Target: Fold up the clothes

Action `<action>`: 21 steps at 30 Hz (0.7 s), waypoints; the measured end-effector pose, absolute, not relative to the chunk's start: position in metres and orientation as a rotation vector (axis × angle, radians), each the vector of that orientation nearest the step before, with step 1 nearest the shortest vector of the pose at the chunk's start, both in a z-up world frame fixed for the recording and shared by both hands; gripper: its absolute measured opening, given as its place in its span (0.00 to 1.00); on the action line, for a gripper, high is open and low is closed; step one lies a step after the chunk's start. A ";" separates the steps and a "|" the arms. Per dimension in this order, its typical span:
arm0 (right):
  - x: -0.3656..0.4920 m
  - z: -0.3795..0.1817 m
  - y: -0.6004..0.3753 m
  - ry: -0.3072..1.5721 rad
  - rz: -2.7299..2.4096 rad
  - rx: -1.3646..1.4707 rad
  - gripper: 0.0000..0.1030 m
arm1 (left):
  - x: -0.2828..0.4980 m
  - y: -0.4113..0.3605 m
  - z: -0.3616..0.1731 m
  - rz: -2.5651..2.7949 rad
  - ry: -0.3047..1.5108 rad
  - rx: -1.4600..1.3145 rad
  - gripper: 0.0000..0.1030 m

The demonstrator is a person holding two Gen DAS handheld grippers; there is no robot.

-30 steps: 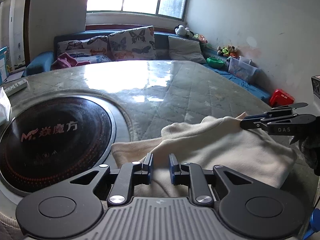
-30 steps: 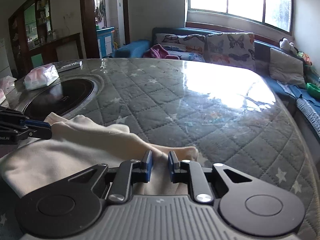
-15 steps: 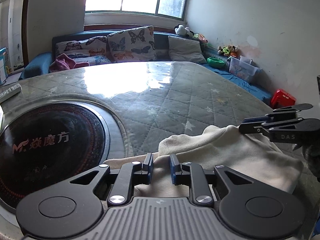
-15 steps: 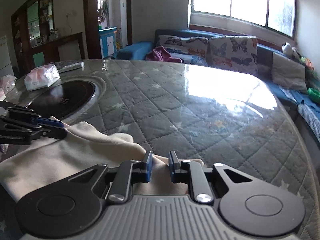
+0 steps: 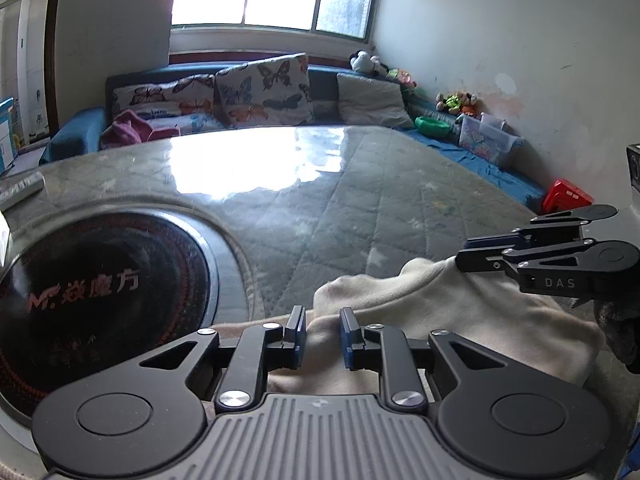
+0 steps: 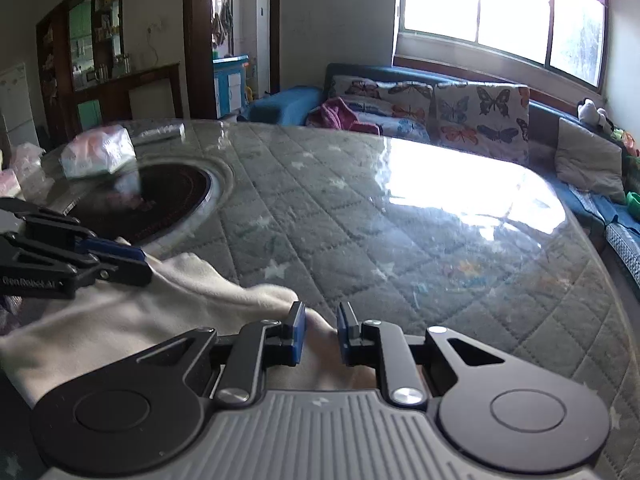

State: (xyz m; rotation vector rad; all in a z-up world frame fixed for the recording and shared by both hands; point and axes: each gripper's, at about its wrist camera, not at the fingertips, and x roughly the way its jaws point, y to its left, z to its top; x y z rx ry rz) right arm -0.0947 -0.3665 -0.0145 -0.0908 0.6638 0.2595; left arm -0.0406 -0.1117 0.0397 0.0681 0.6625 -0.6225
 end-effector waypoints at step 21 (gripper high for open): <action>-0.149 0.003 -0.313 0.649 0.434 -0.240 0.16 | -0.054 -0.077 0.054 -0.523 0.651 0.017 0.40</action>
